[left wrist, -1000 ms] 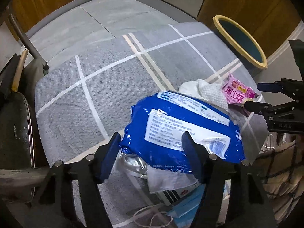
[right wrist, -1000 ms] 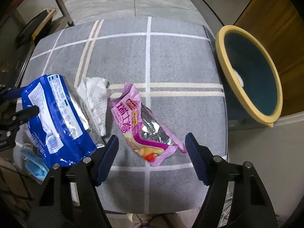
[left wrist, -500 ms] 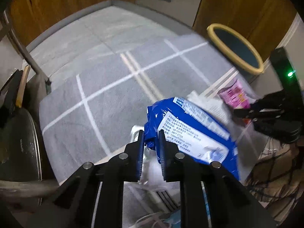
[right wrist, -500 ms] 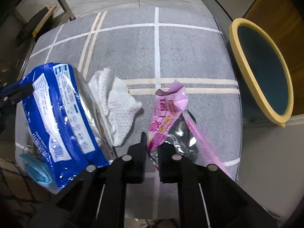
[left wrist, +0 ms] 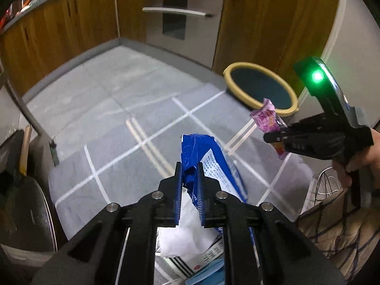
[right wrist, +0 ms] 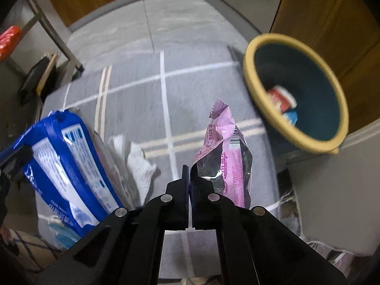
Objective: Collect trash
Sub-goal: 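Lift the wipes pack and pink wrapper and carry both over the teal bin, then open both tools over the bin to drop the wipes pack and wrapper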
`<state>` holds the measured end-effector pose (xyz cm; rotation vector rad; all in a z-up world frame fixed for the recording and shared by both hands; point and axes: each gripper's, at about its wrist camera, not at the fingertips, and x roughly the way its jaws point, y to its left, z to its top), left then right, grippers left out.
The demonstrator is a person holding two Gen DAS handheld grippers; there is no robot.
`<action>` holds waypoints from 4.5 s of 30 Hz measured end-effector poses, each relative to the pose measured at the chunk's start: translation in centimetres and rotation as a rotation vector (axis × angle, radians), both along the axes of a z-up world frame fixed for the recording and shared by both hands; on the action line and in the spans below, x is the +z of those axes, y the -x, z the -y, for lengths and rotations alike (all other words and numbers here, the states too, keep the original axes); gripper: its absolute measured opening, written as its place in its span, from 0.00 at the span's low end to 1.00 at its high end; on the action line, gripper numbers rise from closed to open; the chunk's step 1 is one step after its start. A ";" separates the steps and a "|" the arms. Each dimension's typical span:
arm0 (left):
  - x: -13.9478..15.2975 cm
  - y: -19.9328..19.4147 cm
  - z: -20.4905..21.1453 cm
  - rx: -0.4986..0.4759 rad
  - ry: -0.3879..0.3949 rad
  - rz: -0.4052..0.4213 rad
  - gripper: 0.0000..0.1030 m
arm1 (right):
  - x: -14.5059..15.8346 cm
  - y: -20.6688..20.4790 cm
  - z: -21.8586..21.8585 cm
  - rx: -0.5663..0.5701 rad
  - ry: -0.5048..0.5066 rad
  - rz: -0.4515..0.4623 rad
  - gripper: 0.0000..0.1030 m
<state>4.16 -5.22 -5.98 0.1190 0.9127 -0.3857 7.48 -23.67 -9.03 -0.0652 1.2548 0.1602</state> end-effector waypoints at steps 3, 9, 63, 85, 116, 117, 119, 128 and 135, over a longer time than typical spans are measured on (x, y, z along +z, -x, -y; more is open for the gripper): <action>1.3 0.7 1.0 -0.041 -0.007 0.049 0.10 | 1.8 -0.2 0.3 0.005 0.003 0.060 0.02; 3.4 2.0 2.6 -0.094 -0.016 0.129 0.10 | 4.1 -0.3 1.0 0.002 -0.014 0.138 0.02; 8.5 -14.0 16.1 -0.236 -0.023 0.272 0.10 | 4.6 -10.4 16.9 -0.248 -0.194 0.166 0.02; 3.2 -19.2 23.9 -0.246 -0.106 0.201 0.10 | -1.6 -11.8 17.5 -0.284 -0.082 0.005 0.03; 1.4 -19.3 22.0 -0.175 -0.086 0.151 0.57 | -2.9 -11.6 18.5 -0.329 -0.058 -0.002 0.71; 1.4 -19.3 21.8 -0.169 -0.086 0.151 0.59 | -2.7 -11.5 18.5 -0.333 -0.061 0.001 0.83; 1.5 -19.2 21.1 -0.152 -0.081 0.153 0.68 | -2.4 -11.4 18.8 -0.347 -0.077 0.015 0.92; 1.8 -18.6 17.6 -0.040 -0.030 0.136 0.94 | -2.0 -11.4 19.3 -0.361 -0.093 0.033 0.93; 2.9 -17.6 14.8 -0.001 -0.055 0.126 0.94 | -1.1 -11.4 17.7 -0.314 -0.065 0.065 0.93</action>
